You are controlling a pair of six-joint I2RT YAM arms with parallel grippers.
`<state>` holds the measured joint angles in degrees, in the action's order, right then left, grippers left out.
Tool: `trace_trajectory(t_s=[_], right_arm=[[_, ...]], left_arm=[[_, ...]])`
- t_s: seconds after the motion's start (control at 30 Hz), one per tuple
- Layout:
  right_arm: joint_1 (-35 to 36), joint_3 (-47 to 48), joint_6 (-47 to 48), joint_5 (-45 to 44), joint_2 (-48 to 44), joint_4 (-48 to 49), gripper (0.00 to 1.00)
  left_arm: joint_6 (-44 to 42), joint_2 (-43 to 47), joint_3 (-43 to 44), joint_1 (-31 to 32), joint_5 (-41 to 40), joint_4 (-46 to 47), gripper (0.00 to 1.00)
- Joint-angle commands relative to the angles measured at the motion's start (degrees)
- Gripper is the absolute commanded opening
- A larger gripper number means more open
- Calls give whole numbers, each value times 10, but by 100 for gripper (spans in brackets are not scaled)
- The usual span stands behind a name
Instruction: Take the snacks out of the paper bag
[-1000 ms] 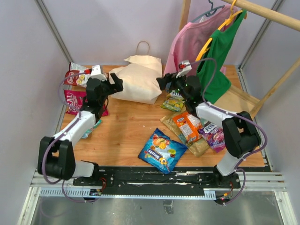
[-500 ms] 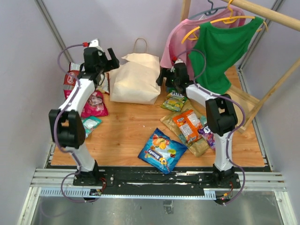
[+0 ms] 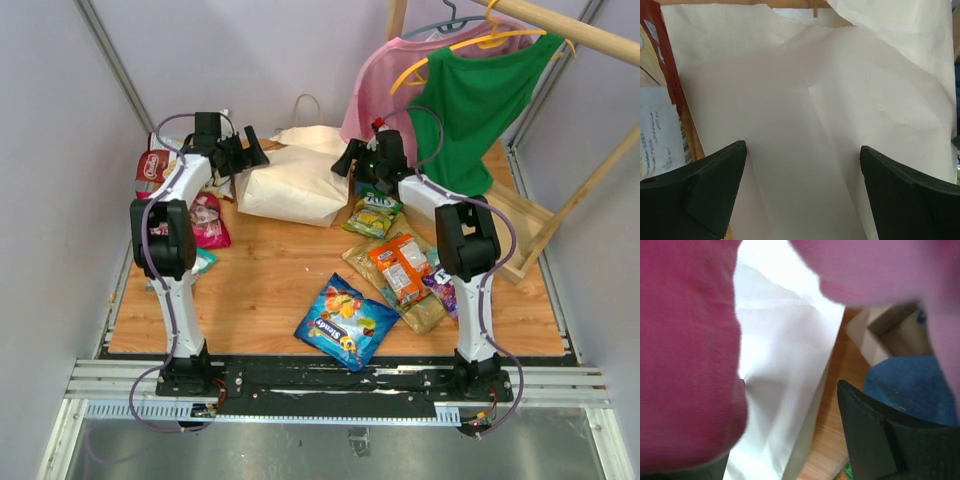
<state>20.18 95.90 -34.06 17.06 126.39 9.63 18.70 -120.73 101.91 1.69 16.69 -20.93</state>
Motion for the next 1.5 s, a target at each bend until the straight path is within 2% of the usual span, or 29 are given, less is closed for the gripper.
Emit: trace_trajectory(t_s=[0.0,0.13,0.37,0.47,0.57,0.7,0.83,0.87,1.1,1.47], right_arm=[[-5,-27,-74,53,13,64,72],[-5,-62,-95,58,-1,95,53],[-5,-105,-112,84,-29,161,16],[-6,-132,-105,106,-41,216,7],[-9,-162,-102,144,-49,317,1],[-22,-177,-125,212,-37,470,1],[-39,-204,-200,248,-7,760,1],[-43,-204,-218,248,3,793,1],[-46,-201,-204,283,-12,790,1],[-46,-229,-182,295,-42,778,1]], left_arm=[[11,53,-65,2,47,26,100],[33,108,-155,2,70,88,100],[67,192,-244,2,91,154,100],[81,224,-254,1,92,167,100],[92,255,-259,0,91,173,100],[111,310,-286,-5,82,187,100],[119,370,-320,-7,51,188,100],[120,384,-330,-7,43,187,100],[147,449,-453,-7,1,222,100],[213,409,-542,-7,-20,322,100]])
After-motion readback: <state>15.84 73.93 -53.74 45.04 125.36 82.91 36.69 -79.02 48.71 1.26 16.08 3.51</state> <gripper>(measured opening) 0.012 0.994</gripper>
